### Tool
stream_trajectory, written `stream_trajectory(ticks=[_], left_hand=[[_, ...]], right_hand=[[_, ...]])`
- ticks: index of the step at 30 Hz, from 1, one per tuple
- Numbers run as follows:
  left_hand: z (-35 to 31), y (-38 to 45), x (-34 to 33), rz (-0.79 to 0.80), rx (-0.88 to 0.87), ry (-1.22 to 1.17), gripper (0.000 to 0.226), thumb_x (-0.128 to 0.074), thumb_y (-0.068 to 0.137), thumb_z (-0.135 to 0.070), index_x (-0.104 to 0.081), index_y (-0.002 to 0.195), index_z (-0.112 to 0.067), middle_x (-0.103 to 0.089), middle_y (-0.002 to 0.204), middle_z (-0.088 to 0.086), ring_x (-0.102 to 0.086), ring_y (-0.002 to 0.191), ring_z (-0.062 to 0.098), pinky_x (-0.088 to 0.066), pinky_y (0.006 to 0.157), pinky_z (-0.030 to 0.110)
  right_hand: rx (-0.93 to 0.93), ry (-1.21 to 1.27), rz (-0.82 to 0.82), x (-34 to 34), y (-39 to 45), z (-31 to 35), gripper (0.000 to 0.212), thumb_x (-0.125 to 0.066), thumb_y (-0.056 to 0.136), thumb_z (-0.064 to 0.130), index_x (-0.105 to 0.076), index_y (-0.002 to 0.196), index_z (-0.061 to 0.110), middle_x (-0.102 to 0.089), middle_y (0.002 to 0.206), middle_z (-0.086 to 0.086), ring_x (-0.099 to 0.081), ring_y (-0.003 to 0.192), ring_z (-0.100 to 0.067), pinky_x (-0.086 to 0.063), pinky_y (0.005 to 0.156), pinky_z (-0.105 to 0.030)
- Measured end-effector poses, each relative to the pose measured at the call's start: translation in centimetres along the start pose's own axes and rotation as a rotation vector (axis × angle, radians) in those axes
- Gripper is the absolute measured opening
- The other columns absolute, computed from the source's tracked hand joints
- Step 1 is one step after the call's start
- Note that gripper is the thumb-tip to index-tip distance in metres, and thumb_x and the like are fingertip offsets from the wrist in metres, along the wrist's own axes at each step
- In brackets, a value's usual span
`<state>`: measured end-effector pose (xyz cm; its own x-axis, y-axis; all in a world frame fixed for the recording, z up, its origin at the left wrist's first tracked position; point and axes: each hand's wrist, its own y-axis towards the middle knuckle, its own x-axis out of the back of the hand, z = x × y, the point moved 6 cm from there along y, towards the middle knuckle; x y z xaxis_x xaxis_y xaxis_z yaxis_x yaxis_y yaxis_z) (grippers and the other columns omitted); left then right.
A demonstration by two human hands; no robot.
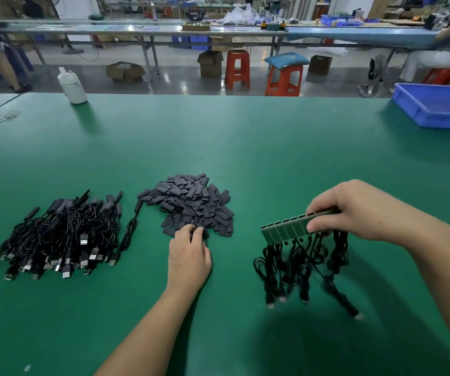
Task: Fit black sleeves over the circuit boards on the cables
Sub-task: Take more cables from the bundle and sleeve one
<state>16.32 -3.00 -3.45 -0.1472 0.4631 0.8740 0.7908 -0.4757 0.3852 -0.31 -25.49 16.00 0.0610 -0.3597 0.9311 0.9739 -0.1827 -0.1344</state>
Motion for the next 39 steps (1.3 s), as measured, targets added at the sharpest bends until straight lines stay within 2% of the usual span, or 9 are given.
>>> stream_trajectory(ticks=[5, 9, 11, 13, 17, 23, 32, 35, 39], left_hand=[[-3.6, 0.2, 3.1, -0.063, -0.1, -0.327, 0.03, -0.062, 0.091, -0.01, -0.068, 0.121, -0.011, -0.063, 0.121, 0.003, -0.055, 0.114, 0.019, -0.045, 0.097, 0.036], [-9.8, 0.8, 4.8, 0.465, 0.141, -1.081, 0.041, -0.036, 0.097, -0.061, -0.064, 0.115, -0.037, -0.068, 0.109, -0.028, -0.058, 0.108, -0.01, -0.044, 0.091, 0.011], [-12.4, 0.5, 5.2, 0.623, 0.139, -1.217, 0.051, -0.042, 0.095, -0.062, -0.065, 0.113, -0.02, -0.069, 0.111, -0.013, -0.063, 0.106, 0.002, -0.049, 0.091, 0.019], [-14.0, 0.3, 5.7, 0.664, 0.141, -1.318, 0.027, -0.053, 0.1, -0.035, -0.06, 0.094, -0.009, -0.074, 0.103, 0.008, -0.072, 0.096, 0.02, -0.058, 0.084, 0.035], [-15.0, -0.1, 4.8, 0.747, 0.311, -1.464, 0.019, -0.049, 0.103, -0.021, -0.061, 0.098, -0.007, -0.074, 0.096, 0.015, -0.073, 0.07, 0.028, -0.057, 0.055, 0.03], [-15.4, -0.7, 2.4, 0.757, 0.45, -1.41, 0.026, -0.048, 0.103, -0.016, -0.053, 0.109, 0.009, -0.075, 0.092, 0.013, -0.071, 0.065, 0.025, -0.057, 0.053, 0.032], [-13.8, 1.1, -0.2, 0.516, 0.396, -0.957, 0.018, -0.056, 0.098, -0.024, -0.064, 0.097, -0.008, -0.073, 0.092, 0.014, -0.069, 0.093, 0.034, -0.047, 0.064, 0.034], [-13.4, 1.6, -0.9, 0.487, 0.387, -0.863, 0.02, -0.056, 0.097, -0.025, -0.067, 0.096, -0.008, -0.073, 0.089, 0.016, -0.068, 0.078, 0.032, -0.043, 0.06, 0.034], [-12.9, 2.0, -1.7, 0.439, 0.431, -0.785, 0.021, -0.057, 0.096, -0.026, -0.067, 0.08, -0.017, -0.073, 0.072, 0.003, -0.059, 0.047, 0.002, -0.036, 0.046, 0.02]], right_hand=[[0.013, 0.274, 0.035, 0.9, -1.4, 0.4, 0.004, -0.074, 0.08, 0.046, -0.073, 0.082, 0.043, -0.074, 0.072, 0.012, -0.068, 0.069, -0.01, -0.053, 0.072, -0.029], [-0.036, 0.478, 0.026, -0.4, -1.0, -0.6, 0.015, -0.076, 0.079, 0.041, -0.076, 0.084, 0.027, -0.076, 0.075, -0.003, -0.072, 0.073, -0.021, -0.054, 0.084, -0.049], [-0.088, 0.62, 0.009, -1.0, -0.7, -1.5, 0.018, -0.076, 0.078, 0.035, -0.076, 0.084, 0.018, -0.075, 0.077, -0.011, -0.075, 0.073, -0.024, -0.053, 0.086, -0.058], [-0.141, 0.698, 0.005, -1.6, -0.6, -2.6, 0.016, -0.077, 0.081, 0.029, -0.074, 0.083, 0.013, -0.074, 0.079, -0.017, -0.074, 0.074, -0.029, -0.053, 0.081, -0.062], [-0.21, 0.66, 0.171, -2.9, -0.7, -4.0, 0.017, -0.077, 0.082, 0.037, -0.071, 0.079, 0.021, -0.073, 0.075, -0.006, -0.076, 0.077, -0.025, -0.047, 0.053, -0.024], [-0.163, 0.067, 0.086, -4.0, 2.4, -4.5, 0.036, -0.062, 0.088, 0.059, -0.071, 0.076, 0.026, -0.065, 0.066, 0.016, -0.057, 0.063, -0.003, -0.045, 0.064, -0.024], [-0.149, 0.122, -0.05, -8.2, 6.9, -3.4, 0.013, -0.064, 0.089, 0.049, -0.067, 0.088, 0.036, -0.069, 0.085, 0.009, -0.064, 0.081, -0.015, -0.054, 0.076, -0.034], [-0.188, 0.097, -0.09, -9.0, 7.8, -3.4, 0.011, -0.063, 0.089, 0.047, -0.066, 0.083, 0.038, -0.066, 0.08, 0.013, -0.062, 0.081, -0.014, -0.054, 0.074, -0.032], [-0.27, 0.064, -0.109, -9.5, 8.7, -4.0, 0.014, -0.064, 0.089, 0.048, -0.07, 0.081, 0.038, -0.065, 0.074, 0.016, -0.062, 0.077, -0.01, -0.047, 0.065, -0.026]])
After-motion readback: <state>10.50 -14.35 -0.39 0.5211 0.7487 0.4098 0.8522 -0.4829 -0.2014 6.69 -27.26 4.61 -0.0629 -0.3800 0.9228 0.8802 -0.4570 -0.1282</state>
